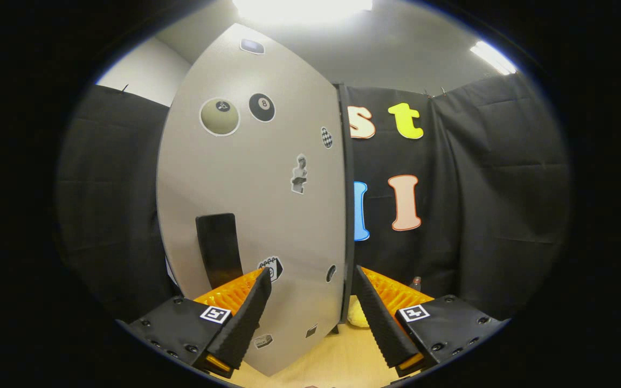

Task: Open the shoe cabinet door, grab the shoes and put them into the shoe cabinet, then close the shoe cabinet door.

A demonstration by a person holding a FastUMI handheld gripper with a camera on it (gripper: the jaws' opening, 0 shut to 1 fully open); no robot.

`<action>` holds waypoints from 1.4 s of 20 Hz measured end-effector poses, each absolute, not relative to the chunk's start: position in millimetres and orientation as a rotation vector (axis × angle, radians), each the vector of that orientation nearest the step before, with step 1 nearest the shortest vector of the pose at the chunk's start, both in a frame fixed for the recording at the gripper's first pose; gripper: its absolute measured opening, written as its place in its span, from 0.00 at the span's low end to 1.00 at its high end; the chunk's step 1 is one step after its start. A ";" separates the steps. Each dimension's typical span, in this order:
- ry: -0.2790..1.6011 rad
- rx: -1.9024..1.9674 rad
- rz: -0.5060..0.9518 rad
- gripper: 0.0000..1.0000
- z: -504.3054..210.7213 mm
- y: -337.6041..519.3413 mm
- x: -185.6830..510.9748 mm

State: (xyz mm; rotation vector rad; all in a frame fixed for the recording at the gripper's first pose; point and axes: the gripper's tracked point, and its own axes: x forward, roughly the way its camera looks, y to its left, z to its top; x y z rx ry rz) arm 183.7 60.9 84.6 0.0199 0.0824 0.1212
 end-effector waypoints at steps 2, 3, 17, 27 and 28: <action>0.087 0.020 0.168 0.97 84.9 93.5 193.4; 0.081 0.027 0.200 0.97 88.4 109.0 192.1; 0.061 -0.001 0.123 0.98 83.7 144.6 170.2; 0.091 0.049 0.106 0.98 50.6 129.0 165.3; 0.094 0.047 0.109 0.98 48.6 127.1 166.3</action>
